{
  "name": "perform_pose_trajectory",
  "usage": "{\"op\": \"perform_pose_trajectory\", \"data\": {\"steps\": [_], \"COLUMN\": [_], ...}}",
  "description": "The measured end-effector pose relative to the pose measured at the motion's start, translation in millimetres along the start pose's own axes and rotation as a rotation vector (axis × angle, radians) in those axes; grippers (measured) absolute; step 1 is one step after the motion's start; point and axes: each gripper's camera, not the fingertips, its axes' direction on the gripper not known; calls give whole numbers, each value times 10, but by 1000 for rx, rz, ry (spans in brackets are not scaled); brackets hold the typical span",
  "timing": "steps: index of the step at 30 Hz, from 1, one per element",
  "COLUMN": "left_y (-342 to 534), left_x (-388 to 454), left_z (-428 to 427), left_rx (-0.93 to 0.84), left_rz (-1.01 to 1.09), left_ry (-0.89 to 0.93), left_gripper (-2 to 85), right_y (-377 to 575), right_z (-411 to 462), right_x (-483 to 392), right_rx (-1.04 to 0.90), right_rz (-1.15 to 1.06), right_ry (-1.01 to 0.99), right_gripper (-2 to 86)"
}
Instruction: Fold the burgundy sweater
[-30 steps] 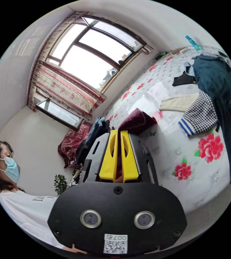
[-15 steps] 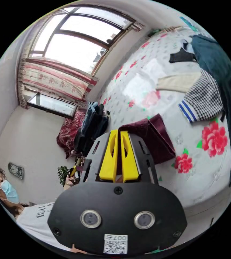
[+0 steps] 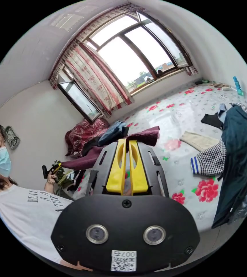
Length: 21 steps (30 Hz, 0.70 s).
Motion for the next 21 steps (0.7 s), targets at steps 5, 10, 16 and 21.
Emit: {"op": "perform_pose_trajectory", "data": {"steps": [5,10,16,21], "left_y": [1103,1783,1963,2570], "left_x": [-541,-770,-409,-335], "left_z": [1176,1423,1037,922], "left_rx": [-479,-476,-550,-596], "left_rz": [-194,-481,-361,-468], "left_ry": [-194,-111,-118,-176], "left_gripper": [-7,-7,-3,23], "right_y": [1042,1546,1524,1631], "right_z": [873,1083,582,558], "right_x": [782,931,780,780], "right_rx": [-342,-456,-416,-520], "right_rz": [326,409,380,401], "right_ry": [227,333,334,519], "right_gripper": [-3,-2,1,19]}}
